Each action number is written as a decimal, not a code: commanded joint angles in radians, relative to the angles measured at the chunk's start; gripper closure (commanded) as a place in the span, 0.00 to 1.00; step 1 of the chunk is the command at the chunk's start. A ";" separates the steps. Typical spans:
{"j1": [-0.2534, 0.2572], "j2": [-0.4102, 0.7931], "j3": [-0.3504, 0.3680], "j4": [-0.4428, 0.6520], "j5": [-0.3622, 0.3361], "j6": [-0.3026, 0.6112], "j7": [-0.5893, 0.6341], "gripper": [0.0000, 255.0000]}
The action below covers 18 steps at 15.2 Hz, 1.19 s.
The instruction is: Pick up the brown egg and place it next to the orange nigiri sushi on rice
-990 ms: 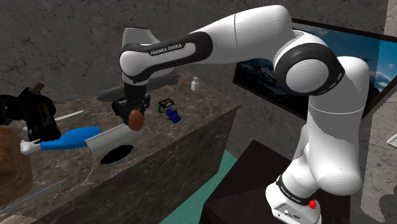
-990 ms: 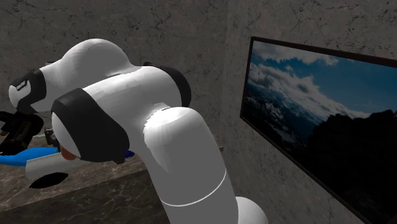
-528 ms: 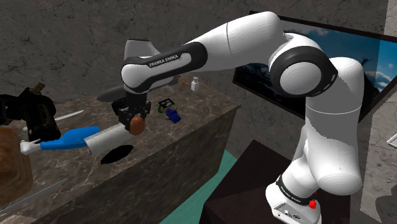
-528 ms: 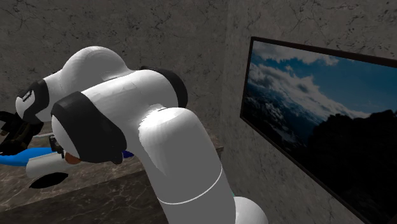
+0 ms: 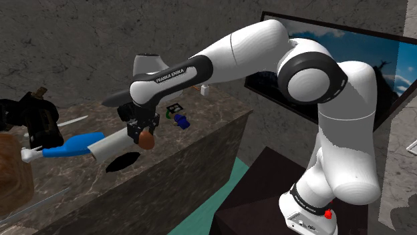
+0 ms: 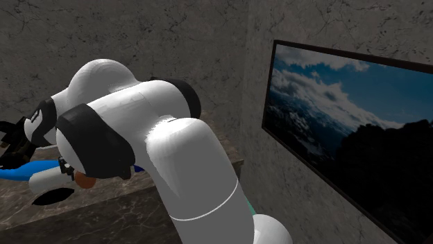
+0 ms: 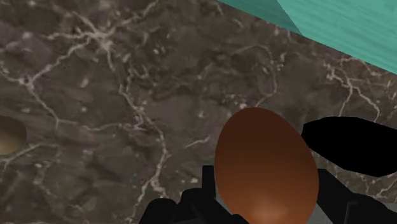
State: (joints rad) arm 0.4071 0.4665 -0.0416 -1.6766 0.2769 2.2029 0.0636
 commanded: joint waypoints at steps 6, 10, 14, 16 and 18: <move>0.000 0.003 0.000 0.000 0.001 0.003 -0.001 1.00; -0.001 0.002 0.000 0.000 0.001 0.003 -0.001 0.00; -0.006 -0.032 -0.006 0.015 -0.007 -0.047 0.003 0.00; -0.011 -0.059 -0.010 0.033 -0.013 -0.093 0.008 0.00; -0.011 -0.059 -0.010 0.033 -0.013 -0.093 0.008 0.00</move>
State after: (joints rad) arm 0.3958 0.4088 -0.0518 -1.6456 0.2646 2.1143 0.0694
